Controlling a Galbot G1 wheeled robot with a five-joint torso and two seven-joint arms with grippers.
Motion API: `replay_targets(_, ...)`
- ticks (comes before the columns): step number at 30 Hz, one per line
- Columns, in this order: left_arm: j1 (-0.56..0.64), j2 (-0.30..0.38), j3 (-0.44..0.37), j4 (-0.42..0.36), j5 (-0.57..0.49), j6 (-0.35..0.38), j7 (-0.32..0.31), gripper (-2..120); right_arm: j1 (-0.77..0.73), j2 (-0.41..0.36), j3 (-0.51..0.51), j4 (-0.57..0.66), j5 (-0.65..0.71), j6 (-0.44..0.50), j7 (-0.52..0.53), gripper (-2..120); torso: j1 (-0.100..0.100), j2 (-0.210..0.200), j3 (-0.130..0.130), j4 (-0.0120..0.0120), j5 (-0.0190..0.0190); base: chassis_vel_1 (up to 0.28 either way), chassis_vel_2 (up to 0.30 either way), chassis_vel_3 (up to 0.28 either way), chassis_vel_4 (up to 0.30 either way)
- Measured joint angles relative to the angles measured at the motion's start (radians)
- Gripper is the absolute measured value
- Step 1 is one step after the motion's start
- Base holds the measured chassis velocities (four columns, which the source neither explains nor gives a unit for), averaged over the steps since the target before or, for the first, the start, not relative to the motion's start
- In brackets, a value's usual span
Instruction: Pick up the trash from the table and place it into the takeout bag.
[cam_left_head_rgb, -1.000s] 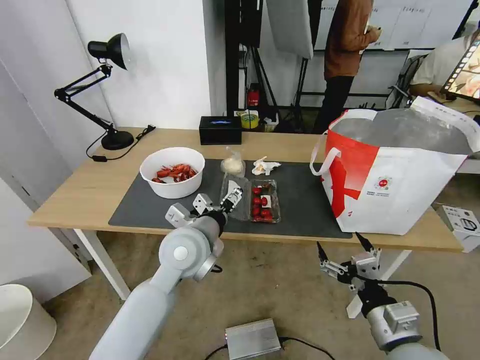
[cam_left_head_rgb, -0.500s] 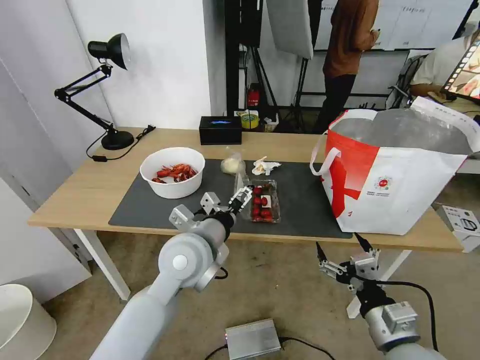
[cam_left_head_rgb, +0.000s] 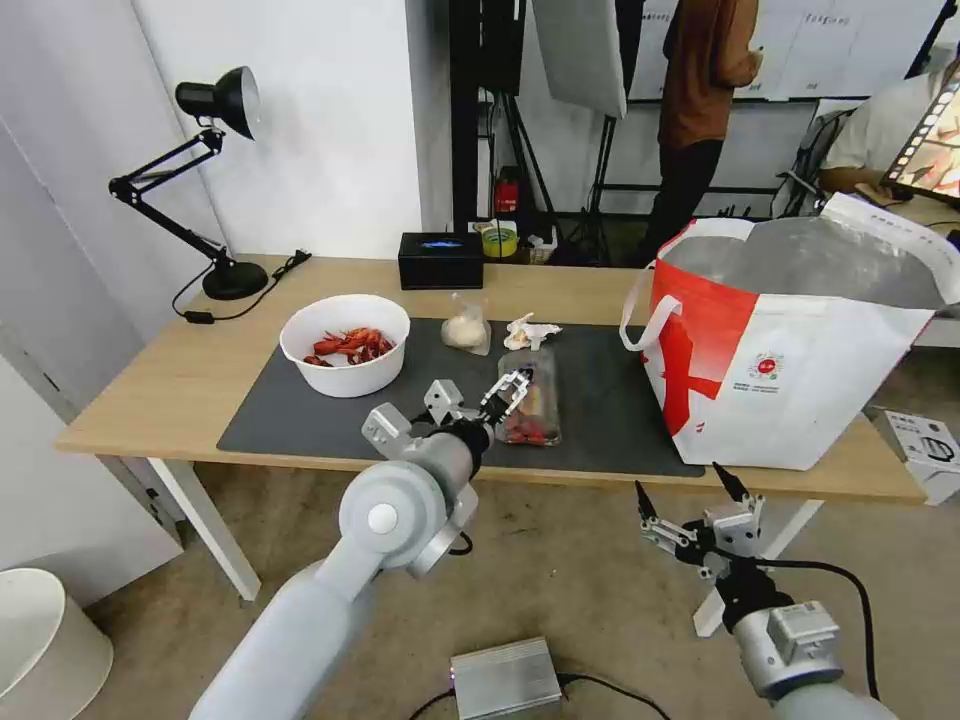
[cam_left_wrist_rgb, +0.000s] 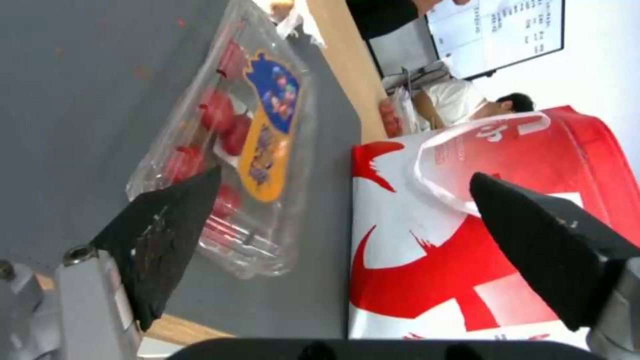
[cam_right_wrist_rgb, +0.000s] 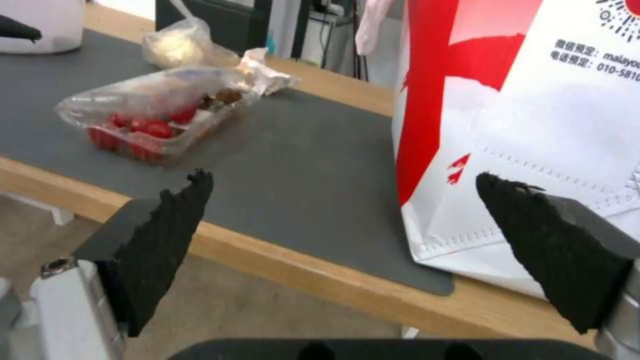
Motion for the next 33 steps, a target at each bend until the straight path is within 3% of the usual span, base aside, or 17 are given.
replay_targets(10,-0.111,0.037,0.053,0.039,0.006,0.016,0.004,100,-0.011,-0.007,0.011,0.017,0.005,0.001,0.001,100,0.000,0.000,0.000,-0.0001,0.0000,0.000,0.000,0.000,0.000)
replay_targets(14,-0.176,0.061,0.100,0.062,0.010,0.039,0.016,93,-0.016,-0.011,0.020,0.026,0.013,0.001,0.002,100,0.000,0.000,0.000,-0.0001,-0.0001,0.000,0.000,0.000,0.000)
replay_targets(24,-0.327,0.137,0.253,0.147,0.165,0.125,0.029,57,-0.018,-0.020,0.034,0.032,0.028,0.001,0.004,100,0.000,0.000,0.000,-0.0002,-0.0001,0.000,0.000,0.000,0.000)
replay_targets(27,-0.343,0.186,0.294,0.165,0.263,0.174,0.083,41,-0.017,-0.022,0.034,0.032,0.035,0.001,0.004,100,0.000,0.000,0.000,-0.0002,-0.0001,0.000,0.000,0.000,0.000)
replay_targets(33,-0.326,0.246,0.304,0.163,0.313,0.209,0.158,25,-0.013,-0.036,0.038,0.039,0.093,-0.005,0.008,100,0.000,0.000,0.000,0.0000,-0.0001,0.000,0.000,0.000,0.000)
